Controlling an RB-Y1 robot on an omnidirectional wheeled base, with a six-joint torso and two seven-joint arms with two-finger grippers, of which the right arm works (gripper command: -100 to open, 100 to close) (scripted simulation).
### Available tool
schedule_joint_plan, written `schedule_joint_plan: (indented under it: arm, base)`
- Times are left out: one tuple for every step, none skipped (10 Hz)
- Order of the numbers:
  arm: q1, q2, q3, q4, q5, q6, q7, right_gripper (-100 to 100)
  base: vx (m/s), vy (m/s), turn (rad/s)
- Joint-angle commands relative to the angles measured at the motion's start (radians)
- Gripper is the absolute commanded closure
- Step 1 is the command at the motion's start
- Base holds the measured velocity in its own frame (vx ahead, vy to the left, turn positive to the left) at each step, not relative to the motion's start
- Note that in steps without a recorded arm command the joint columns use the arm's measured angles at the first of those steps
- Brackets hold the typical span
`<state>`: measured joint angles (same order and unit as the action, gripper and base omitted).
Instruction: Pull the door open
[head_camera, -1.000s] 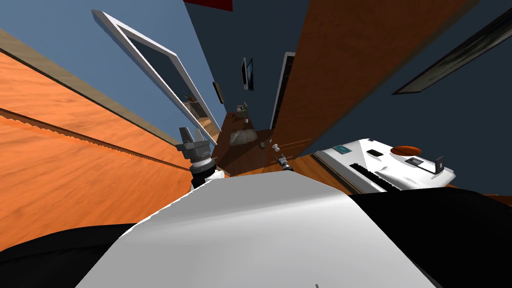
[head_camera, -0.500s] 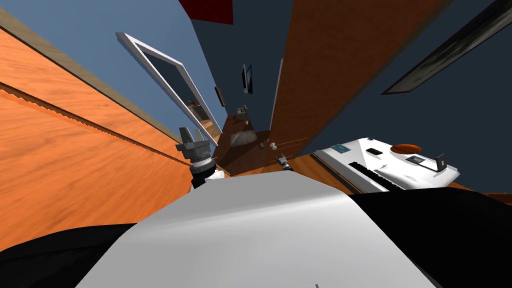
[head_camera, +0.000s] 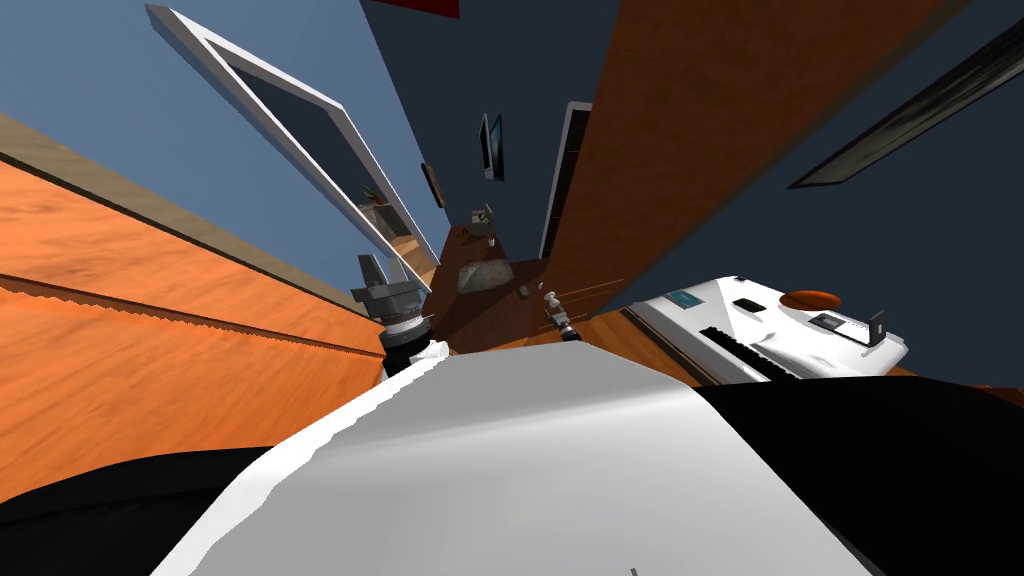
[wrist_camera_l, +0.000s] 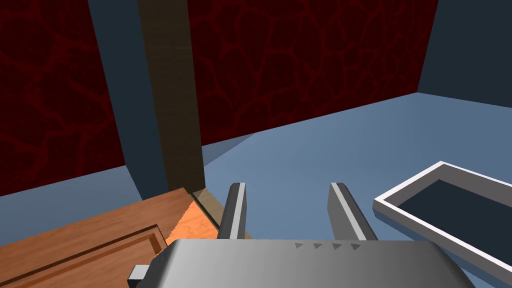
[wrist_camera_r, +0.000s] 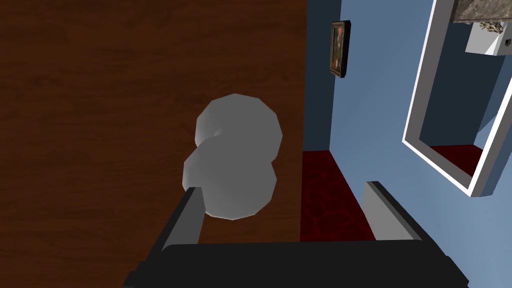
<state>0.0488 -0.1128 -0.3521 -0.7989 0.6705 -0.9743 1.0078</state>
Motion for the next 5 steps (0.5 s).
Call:
schedule_joint_plan:
  arm:
    - [-0.015, 0.017, -0.017, 0.005, 0.028, 0.003, 0.000, -100]
    - [-0.022, 0.028, -0.026, 0.006, 0.044, 0.004, 0.000, -100]
    - [-0.036, 0.048, -0.044, 0.007, 0.073, 0.006, 0.000, -100]
    - [-0.042, 0.057, -0.051, 0.008, 0.086, 0.007, 0.000, -100]
    - [-0.051, 0.071, -0.062, 0.009, 0.105, 0.009, 0.000, -100]
  base:
    - [0.083, -0.048, -0.050]
    - [0.063, -0.054, -0.050]
    - [0.064, -0.053, -0.071]
    - [0.073, -0.058, -0.066]
    - [0.069, -0.063, -0.056]
